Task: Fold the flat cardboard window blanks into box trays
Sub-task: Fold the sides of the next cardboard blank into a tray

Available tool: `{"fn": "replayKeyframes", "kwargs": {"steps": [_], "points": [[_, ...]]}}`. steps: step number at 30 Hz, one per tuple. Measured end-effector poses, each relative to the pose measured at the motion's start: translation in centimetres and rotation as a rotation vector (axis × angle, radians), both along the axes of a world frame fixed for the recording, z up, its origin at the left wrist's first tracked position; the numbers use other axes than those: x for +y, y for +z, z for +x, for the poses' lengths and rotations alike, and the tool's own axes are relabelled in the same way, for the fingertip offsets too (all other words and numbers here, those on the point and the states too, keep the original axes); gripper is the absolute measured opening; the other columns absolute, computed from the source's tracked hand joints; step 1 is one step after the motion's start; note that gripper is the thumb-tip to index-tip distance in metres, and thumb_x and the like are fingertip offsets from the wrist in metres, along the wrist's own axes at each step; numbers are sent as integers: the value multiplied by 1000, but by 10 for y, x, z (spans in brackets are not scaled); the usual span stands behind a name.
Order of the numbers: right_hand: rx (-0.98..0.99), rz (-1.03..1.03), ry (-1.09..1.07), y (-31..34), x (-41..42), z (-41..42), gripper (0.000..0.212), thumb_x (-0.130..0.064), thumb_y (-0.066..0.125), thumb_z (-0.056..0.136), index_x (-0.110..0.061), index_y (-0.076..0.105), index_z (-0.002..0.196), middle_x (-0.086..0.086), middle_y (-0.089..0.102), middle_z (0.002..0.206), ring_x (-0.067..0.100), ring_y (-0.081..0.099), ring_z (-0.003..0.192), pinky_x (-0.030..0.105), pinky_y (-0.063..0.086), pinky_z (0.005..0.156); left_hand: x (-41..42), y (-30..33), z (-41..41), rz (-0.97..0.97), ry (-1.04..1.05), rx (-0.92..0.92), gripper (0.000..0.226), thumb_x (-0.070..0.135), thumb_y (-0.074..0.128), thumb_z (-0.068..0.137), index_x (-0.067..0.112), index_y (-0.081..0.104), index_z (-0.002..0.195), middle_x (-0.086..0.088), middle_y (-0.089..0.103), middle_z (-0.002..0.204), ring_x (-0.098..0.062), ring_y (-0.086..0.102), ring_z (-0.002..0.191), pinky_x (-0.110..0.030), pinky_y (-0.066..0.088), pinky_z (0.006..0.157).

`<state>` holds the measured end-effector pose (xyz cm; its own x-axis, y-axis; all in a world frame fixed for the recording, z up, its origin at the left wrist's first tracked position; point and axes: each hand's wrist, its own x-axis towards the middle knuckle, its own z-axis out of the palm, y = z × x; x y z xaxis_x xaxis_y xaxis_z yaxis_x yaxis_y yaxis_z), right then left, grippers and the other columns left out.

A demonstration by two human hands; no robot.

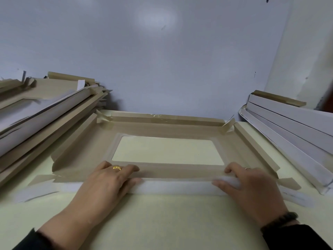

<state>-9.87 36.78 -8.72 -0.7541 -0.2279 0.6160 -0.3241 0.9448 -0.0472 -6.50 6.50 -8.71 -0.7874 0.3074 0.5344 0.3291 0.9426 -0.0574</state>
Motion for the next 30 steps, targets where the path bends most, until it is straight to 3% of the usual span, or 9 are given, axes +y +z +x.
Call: {"fn": "replayKeyframes", "kwargs": {"steps": [2, 4, 8, 11, 14, 16, 19, 30], "points": [[-9, 13, -21, -2, -4, -2, 40, -42, 87, 49, -15, 69, 72, 1, 57, 47, 27, 53, 44, 29, 41, 48, 2, -2, -4, -31, 52, -22, 49, 45, 25, 92, 20, 67, 89, 8, 66, 60, -16, 60, 52, -27, 31, 67], [-24, 24, 26, -5, -6, -6, 48, -38, 89, 49, -13, 72, 86, 2, 66, 61, 26, 61, 55, 36, 47, 61, 5, -4, -8, -54, 77, -55, 58, 47, 18, 94, 18, 67, 89, 5, 64, 62, -18, 61, 54, -30, 29, 68], [-57, 83, 204, -2, -20, -8, 43, -27, 73, 63, -13, 70, 104, 0, 71, 94, 22, 68, 83, 31, 37, 82, 14, -6, -14, -54, 60, -47, 62, 48, 15, 95, 16, 69, 99, 4, 61, 73, -19, 63, 67, -30, 32, 78], [-90, 162, 359, -2, -45, -4, 51, -18, 74, 63, -15, 66, 113, 1, 66, 114, 18, 65, 100, 35, 49, 90, 30, -8, -15, 28, 10, -149, 62, 52, 20, 89, 19, 59, 124, 0, 64, 106, -21, 61, 100, -34, 34, 103], [-157, 193, 414, -7, -72, -1, 52, -25, 69, 70, -16, 61, 120, -2, 61, 124, 13, 60, 111, 45, 48, 92, 42, -16, -22, 46, 29, -298, 70, 62, 3, 86, 29, 17, 147, 1, 26, 151, -13, 19, 140, -29, 4, 114], [-259, 172, 399, -11, -85, -2, 49, -32, 53, 85, -16, 52, 131, -3, 51, 136, 12, 49, 124, 43, 34, 105, 43, -23, -29, 18, 52, -345, 62, 60, 6, 93, 30, 1, 148, 7, 5, 156, -7, -1, 142, -25, -7, 112], [-414, 136, 376, -18, -90, -12, 50, -41, 25, 99, -25, 20, 146, -10, 15, 154, 5, 11, 141, 29, -3, 114, 44, -26, -35, 22, 74, -397, 58, 51, 13, 96, 29, -1, 148, 8, -3, 157, -7, -7, 142, -26, -8, 112], [-648, 111, 130, -25, -43, -30, 46, -44, 19, 99, -42, 14, 144, -17, 1, 155, 5, -1, 142, 32, 0, 113, 16, -27, -39, 107, 247, -596, 50, 52, 12, 97, 43, 3, 145, 7, -8, 157, -11, -9, 143, -31, -2, 115]]}}
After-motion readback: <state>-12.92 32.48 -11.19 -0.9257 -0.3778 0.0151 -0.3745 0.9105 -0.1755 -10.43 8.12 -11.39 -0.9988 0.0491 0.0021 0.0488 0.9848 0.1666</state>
